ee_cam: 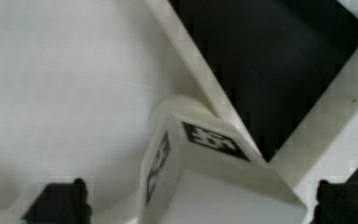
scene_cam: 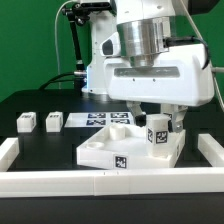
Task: Assemble square table
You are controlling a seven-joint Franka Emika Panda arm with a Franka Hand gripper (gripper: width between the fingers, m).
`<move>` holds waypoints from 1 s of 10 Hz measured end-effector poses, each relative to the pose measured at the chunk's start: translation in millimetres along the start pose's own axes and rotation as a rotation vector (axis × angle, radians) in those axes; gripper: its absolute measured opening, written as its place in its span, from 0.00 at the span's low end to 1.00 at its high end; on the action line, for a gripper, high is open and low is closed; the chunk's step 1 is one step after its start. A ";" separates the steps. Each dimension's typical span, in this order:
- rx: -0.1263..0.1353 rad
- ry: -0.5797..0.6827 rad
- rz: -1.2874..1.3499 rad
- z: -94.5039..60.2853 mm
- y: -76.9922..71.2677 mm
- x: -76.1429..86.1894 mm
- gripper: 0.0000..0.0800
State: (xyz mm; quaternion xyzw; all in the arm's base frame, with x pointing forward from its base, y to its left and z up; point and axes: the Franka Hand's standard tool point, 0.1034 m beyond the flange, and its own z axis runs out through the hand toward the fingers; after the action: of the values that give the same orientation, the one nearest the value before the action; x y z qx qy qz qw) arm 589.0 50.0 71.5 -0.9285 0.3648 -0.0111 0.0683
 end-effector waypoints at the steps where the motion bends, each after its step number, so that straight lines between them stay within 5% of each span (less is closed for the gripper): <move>1: -0.003 -0.008 -0.109 -0.4 -0.4 -0.5 0.81; 7: -0.030 0.028 -0.582 -2.4 -9.3 -1.7 0.81; 10: -0.033 0.047 -0.811 -1.2 -2.3 4.9 0.81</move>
Offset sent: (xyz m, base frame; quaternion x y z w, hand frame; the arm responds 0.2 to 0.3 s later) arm 0.0009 0.0036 0.0056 -0.0409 0.0351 -0.2287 0.9720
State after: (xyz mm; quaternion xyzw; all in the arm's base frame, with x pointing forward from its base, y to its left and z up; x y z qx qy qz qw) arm 594.0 48.2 72.8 -0.9976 -0.0295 -0.0526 0.0350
